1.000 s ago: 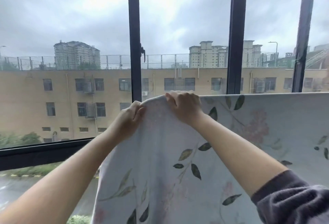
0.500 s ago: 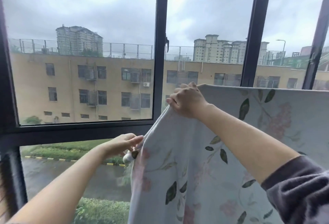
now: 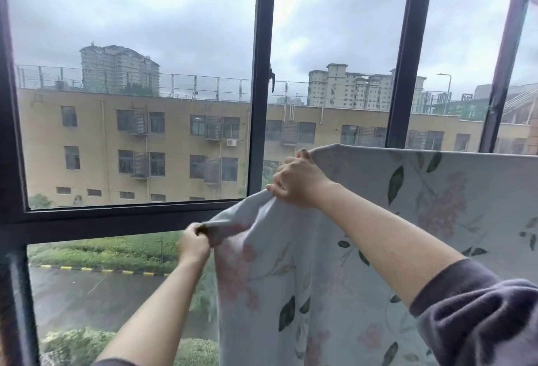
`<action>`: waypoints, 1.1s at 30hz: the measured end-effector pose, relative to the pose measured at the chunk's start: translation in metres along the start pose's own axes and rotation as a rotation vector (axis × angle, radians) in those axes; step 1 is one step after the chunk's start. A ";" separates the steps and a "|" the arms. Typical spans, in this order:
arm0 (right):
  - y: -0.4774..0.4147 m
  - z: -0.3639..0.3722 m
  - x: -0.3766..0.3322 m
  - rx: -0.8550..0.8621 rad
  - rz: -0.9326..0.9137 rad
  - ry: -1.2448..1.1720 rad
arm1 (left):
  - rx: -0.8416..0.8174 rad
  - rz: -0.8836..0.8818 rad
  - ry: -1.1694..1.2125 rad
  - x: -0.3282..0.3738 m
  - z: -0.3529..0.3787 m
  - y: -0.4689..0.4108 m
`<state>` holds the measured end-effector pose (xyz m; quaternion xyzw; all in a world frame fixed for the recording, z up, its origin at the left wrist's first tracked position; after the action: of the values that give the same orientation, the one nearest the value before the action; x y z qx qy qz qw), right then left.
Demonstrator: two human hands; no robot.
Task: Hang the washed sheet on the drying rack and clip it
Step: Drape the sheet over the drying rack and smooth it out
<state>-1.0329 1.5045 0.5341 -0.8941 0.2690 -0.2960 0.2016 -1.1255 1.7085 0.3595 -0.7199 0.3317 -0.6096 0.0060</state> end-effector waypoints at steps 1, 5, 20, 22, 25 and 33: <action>0.000 0.000 0.001 -0.005 0.010 -0.023 | 0.163 0.012 0.077 0.011 -0.020 -0.006; -0.005 -0.006 0.001 0.054 0.054 -0.136 | 0.450 0.119 0.147 0.073 -0.094 -0.028; -0.030 -0.032 0.007 0.024 0.227 -0.693 | -0.172 -0.141 0.444 0.108 -0.156 -0.032; -0.027 -0.034 0.010 0.056 0.234 -0.720 | -0.090 -0.095 0.511 0.112 -0.169 -0.035; -0.025 -0.037 0.014 -0.031 0.241 -0.647 | 0.091 0.112 0.653 0.124 -0.188 -0.036; -0.024 -0.033 0.054 0.011 0.319 -0.613 | 0.276 0.426 0.444 0.139 -0.202 -0.016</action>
<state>-1.0086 1.4836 0.5940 -0.8870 0.3307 0.0199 0.3216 -1.2905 1.7336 0.5397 -0.4764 0.3821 -0.7759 0.1582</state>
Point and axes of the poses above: each hand's wrist, its own y-axis away from the middle knuckle, its own z-axis out of the palm, x = y × z, the point moved 5 cm from there along -y, towards the middle knuckle, and after that the axes turned 10 degrees about z, right-handed, at the moved point
